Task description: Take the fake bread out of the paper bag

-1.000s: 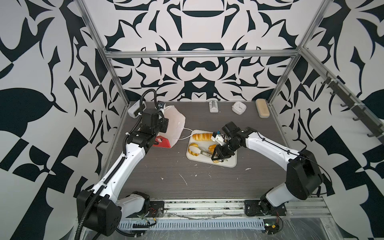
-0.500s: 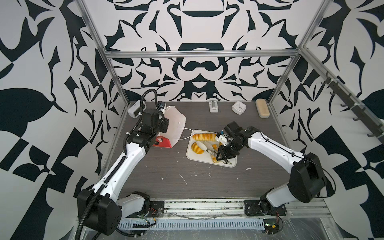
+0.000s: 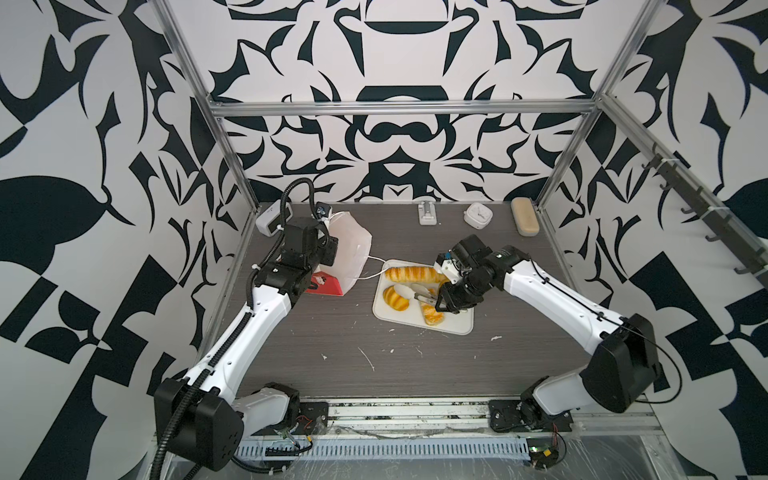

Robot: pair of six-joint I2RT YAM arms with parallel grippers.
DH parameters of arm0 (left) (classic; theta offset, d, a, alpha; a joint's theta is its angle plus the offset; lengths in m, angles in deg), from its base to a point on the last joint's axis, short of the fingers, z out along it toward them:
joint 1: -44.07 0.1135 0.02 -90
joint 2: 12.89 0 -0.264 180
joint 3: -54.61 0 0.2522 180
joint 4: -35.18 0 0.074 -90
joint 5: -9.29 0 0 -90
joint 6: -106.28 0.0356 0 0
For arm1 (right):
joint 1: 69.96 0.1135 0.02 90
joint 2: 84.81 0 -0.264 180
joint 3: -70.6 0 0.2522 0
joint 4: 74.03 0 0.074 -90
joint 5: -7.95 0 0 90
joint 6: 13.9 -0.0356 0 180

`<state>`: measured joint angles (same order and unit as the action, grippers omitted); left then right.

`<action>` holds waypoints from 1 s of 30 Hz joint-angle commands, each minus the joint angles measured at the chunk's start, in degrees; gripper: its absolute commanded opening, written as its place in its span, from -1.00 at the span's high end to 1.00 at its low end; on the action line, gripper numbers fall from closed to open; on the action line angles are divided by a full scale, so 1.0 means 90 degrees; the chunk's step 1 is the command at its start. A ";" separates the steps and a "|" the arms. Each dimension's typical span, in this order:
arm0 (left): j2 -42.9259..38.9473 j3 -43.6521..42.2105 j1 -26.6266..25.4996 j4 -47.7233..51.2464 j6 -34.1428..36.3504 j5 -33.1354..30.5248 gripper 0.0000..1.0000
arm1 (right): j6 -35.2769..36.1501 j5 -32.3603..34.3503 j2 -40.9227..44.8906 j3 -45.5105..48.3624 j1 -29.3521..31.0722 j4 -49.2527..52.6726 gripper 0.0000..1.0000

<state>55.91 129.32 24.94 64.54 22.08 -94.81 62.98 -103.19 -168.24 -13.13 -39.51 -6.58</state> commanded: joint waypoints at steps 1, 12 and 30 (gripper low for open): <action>-0.0017 -0.0107 0.0018 -0.0063 -0.0067 0.0010 1.00 | 0.0130 0.0133 0.0285 -0.0358 -0.0023 0.0186 0.18; -0.0006 -0.0103 0.0017 -0.0085 -0.0069 0.0007 1.00 | 0.0350 -0.0014 0.0365 -0.0440 -0.0010 0.0619 0.19; -0.0011 -0.0111 0.0017 -0.0078 -0.0059 -0.0007 1.00 | 0.0116 -0.0541 -0.0087 -0.0229 0.0484 0.0082 0.22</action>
<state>55.91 129.29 24.94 64.49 22.08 -94.81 64.51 -105.75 -169.99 -14.99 -35.81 -4.00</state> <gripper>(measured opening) 0.048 0.392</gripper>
